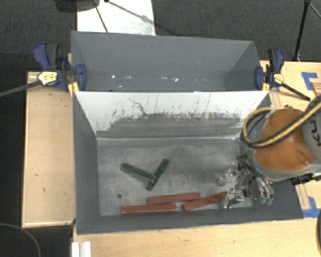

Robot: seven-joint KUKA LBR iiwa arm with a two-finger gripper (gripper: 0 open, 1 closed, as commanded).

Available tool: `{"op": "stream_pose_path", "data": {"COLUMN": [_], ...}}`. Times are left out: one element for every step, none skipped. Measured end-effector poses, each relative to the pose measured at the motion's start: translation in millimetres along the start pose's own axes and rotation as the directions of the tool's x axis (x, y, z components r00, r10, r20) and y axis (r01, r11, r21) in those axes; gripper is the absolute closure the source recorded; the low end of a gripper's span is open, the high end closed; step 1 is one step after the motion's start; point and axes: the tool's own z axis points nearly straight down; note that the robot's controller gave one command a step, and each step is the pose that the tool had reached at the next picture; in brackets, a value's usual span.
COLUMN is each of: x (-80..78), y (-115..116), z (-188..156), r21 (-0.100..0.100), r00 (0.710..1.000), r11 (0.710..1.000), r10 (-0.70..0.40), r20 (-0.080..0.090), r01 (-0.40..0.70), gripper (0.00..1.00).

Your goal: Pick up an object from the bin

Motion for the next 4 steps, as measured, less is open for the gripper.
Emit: {"op": "stream_pose_path", "data": {"x": [-16.4,-10.5,-66.5,-67.6], "y": [16.9,9.9,54.7,52.8], "z": [-48.2,-108.2,-30.6,-33.8], "r21": [0.002,0.003,-0.001,0.001], "r00": [0.999,0.998,1.0,1.0], "r11": [1.0,0.998,1.0,1.0], "r10": [-0.027,-0.06,0.014,0.015], "r20": [0.021,0.016,0.019,0.023], "r01": [0.027,0.06,-0.014,-0.015], "gripper": [1.0,1.0,0.0,0.0]}}
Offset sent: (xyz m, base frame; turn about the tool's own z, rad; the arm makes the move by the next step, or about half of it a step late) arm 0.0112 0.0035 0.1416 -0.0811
